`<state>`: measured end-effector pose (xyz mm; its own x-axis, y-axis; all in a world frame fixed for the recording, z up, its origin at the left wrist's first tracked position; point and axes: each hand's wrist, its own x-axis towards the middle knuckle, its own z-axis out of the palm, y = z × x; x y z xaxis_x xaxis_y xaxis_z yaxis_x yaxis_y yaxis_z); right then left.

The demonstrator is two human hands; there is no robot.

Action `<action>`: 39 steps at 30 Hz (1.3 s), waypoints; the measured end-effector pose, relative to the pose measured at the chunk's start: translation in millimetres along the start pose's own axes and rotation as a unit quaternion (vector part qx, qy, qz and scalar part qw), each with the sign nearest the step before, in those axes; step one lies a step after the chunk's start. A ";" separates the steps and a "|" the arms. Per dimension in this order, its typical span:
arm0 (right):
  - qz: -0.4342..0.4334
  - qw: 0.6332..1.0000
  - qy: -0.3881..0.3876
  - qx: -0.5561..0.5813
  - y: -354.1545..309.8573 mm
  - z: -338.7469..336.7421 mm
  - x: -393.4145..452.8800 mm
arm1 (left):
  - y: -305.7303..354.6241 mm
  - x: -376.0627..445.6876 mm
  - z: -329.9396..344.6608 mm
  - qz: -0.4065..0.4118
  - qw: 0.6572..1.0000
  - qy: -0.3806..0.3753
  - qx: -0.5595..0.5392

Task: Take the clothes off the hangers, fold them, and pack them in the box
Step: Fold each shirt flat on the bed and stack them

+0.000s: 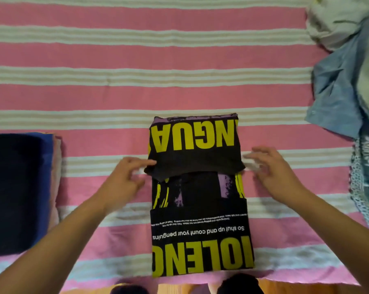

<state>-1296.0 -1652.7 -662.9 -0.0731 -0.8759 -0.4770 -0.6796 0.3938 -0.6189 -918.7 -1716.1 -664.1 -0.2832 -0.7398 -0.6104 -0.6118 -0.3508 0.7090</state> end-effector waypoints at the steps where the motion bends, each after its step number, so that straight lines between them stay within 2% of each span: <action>1: 0.022 0.999 0.028 0.010 -7.6 -3.0 8.3 | 9.5 4.9 -0.2 -0.034 0.996 0.051 -0.059; 3: 0.068 0.994 0.056 0.059 -28.0 -5.6 30.0 | 24.4 23.2 0.0 -0.090 0.981 0.112 -0.133; 7: 0.142 0.977 0.056 0.150 -67.1 6.4 74.2 | 51.0 61.5 0.0 -0.118 0.963 0.127 -0.209; 9: 0.167 0.965 0.080 0.184 -70.7 12.4 90.1 | 59.8 71.3 -1.7 -0.114 0.958 0.099 -0.246; 11: 0.174 0.958 0.101 0.202 -66.0 13.7 96.9 | 67.3 71.6 -3.2 -0.098 0.947 0.037 -0.305; 13: 0.156 0.959 0.086 0.222 -59.6 13.3 97.3 | 69.8 67.4 -2.7 -0.066 0.941 0.021 -0.332; 16: 0.121 0.970 0.058 0.203 -58.0 11.8 94.4 | 72.3 63.1 2.0 -0.067 0.962 0.059 -0.260; 18: 0.109 0.977 0.072 0.168 -57.9 11.8 100.7 | 72.6 66.4 2.0 -0.077 0.968 0.067 -0.231; 22: 0.125 0.972 0.079 0.184 -60.2 9.5 111.5 | 69.6 77.5 -6.0 -0.098 0.944 0.085 -0.302; 30: 0.103 0.972 0.053 0.203 -49.3 15.9 91.9 | 59.2 76.9 0.2 -0.077 0.951 0.027 -0.298; 32: 0.105 0.967 0.061 0.225 -50.2 13.0 97.2 | 61.2 76.7 1.6 -0.068 0.949 0.071 -0.299; 35: 0.104 0.963 0.054 0.244 -54.9 12.3 103.4 | 56.3 77.2 3.0 -0.064 0.927 0.177 -0.323; 37: 0.101 0.968 0.055 0.225 -55.9 16.5 105.5 | 50.2 79.4 5.9 -0.081 0.918 0.179 -0.344; 39: 0.113 0.966 0.059 0.223 -58.4 19.8 103.7 | 47.4 80.8 10.8 -0.094 0.932 0.139 -0.321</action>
<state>-1249.4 -1760.9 -688.6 -0.2840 -0.7686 -0.5732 -0.2557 0.6369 -0.7273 -978.6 -1786.3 -683.7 0.0421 -0.7200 -0.6927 -0.0388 -0.6940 0.7189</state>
